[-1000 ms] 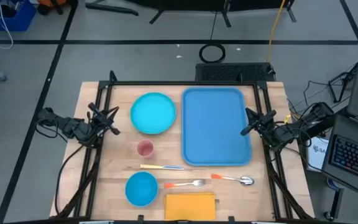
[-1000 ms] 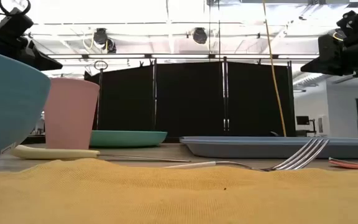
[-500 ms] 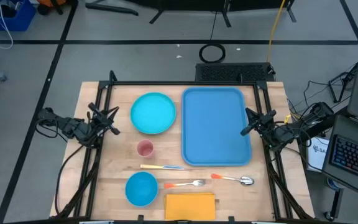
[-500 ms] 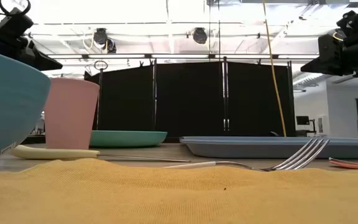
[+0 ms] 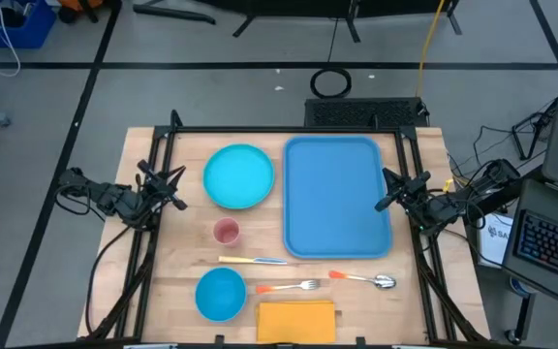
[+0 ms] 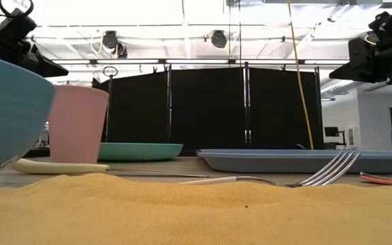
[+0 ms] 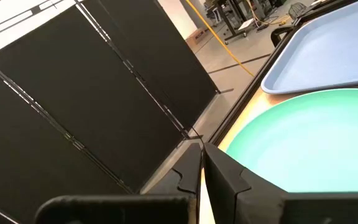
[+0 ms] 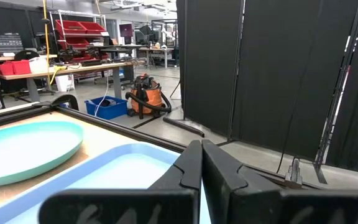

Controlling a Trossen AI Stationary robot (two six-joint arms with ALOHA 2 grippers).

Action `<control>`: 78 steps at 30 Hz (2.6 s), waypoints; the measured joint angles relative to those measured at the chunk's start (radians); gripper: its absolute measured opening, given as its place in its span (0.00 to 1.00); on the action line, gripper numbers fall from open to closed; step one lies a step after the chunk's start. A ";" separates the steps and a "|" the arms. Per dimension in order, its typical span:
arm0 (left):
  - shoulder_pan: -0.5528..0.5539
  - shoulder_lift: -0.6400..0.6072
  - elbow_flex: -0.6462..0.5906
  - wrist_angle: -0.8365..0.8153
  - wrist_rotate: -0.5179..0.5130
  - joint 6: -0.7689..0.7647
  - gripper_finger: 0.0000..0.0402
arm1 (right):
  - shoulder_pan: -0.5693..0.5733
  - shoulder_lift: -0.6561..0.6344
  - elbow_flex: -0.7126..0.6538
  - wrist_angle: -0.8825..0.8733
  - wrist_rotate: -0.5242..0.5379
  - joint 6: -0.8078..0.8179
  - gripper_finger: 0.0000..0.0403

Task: Set up tray

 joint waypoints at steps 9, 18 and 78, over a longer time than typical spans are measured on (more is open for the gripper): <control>0.000 0.000 0.000 0.000 0.000 0.000 0.06 | 0.000 0.000 0.000 0.000 0.000 0.000 0.00; 0.000 0.000 0.000 0.000 0.000 0.000 0.06 | 0.000 0.000 0.000 0.013 0.000 0.080 0.00; 0.000 0.000 0.000 0.031 0.083 0.310 0.06 | -0.014 0.002 0.000 -0.017 -0.392 0.254 0.00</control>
